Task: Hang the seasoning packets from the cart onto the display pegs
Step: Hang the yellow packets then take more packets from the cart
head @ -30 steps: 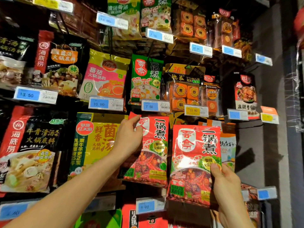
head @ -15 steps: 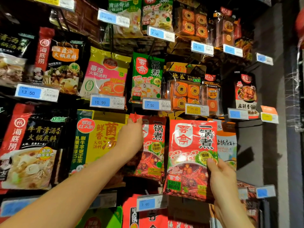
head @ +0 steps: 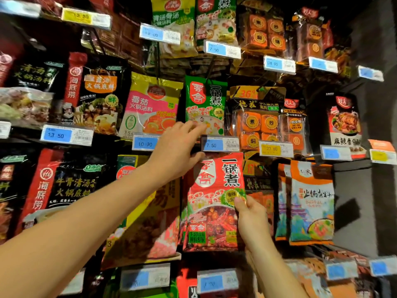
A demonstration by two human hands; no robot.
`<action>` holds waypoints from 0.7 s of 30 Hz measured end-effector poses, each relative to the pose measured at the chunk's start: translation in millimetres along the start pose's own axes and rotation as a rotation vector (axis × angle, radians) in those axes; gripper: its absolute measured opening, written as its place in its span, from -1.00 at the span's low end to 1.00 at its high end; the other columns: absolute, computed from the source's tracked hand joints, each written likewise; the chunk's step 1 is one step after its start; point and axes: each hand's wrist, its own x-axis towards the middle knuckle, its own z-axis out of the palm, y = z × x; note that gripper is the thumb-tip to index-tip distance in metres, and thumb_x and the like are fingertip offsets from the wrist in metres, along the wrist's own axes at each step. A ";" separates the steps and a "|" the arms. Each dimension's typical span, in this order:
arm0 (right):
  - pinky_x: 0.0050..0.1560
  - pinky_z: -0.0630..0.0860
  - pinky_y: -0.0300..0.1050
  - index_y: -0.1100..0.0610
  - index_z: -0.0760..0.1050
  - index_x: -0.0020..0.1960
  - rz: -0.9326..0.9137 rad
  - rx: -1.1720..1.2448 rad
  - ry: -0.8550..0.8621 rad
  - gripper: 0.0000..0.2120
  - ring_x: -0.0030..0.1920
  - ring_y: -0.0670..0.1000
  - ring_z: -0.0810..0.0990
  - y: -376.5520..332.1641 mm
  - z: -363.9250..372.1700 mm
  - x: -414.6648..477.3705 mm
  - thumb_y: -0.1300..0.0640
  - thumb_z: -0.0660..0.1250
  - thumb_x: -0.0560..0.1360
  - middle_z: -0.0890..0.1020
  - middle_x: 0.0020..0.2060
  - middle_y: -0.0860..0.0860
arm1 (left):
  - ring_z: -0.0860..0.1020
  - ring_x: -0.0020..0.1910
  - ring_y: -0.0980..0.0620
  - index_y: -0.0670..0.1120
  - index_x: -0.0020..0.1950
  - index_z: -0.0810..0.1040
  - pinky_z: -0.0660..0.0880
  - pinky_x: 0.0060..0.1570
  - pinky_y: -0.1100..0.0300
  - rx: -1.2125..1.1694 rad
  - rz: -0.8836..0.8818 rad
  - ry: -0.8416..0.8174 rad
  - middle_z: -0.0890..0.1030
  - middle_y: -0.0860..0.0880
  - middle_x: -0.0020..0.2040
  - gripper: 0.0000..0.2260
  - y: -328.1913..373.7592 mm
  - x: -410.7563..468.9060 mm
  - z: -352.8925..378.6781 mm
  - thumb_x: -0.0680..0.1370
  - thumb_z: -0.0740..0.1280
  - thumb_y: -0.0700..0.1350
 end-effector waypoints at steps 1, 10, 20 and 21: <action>0.17 0.61 0.23 0.05 0.63 0.10 0.011 0.001 -0.001 -0.80 0.00 0.15 0.71 0.2 1.4 1.3 0.10 0.22 0.71 0.75 -0.07 0.03 | 0.40 0.36 -0.09 0.04 0.56 0.32 0.39 0.31 -0.04 0.030 0.011 -0.011 0.44 0.00 0.45 -0.38 -1.4 3.1 1.2 0.55 0.42 0.13; -0.02 0.57 0.08 0.09 0.64 0.00 0.035 -0.014 -0.051 -0.74 -0.15 0.16 0.59 -5.0 1.6 4.6 0.12 0.19 0.71 0.70 -0.03 0.29 | 0.56 0.08 -0.14 -0.13 0.16 0.65 0.52 -0.07 -0.04 -0.053 0.218 0.166 0.63 -0.09 0.13 -0.79 -3.1 -42.0 42.9 0.58 0.37 -0.08; -0.15 0.59 -0.07 0.07 0.61 -0.02 0.057 0.011 -0.078 -0.75 -0.15 0.10 0.69 1.4 0.4 2.3 0.11 0.19 0.72 0.74 -0.24 0.01 | 0.29 0.55 -0.08 0.07 0.54 0.40 0.15 0.52 -0.05 -0.054 0.125 -0.139 0.42 -0.04 0.52 -0.44 2.7 -46.5 63.9 0.65 -0.07 0.23; -0.06 0.62 0.00 0.08 0.61 0.00 0.059 0.025 -0.074 -0.76 -0.10 0.11 0.70 0.4 2.6 1.7 0.10 0.20 0.72 0.74 -0.20 0.04 | 0.26 0.56 -0.08 0.08 0.54 0.40 0.13 0.53 -0.06 -0.026 0.119 -0.157 0.41 -0.03 0.54 -0.42 3.3 -45.9 63.9 0.64 -0.10 0.25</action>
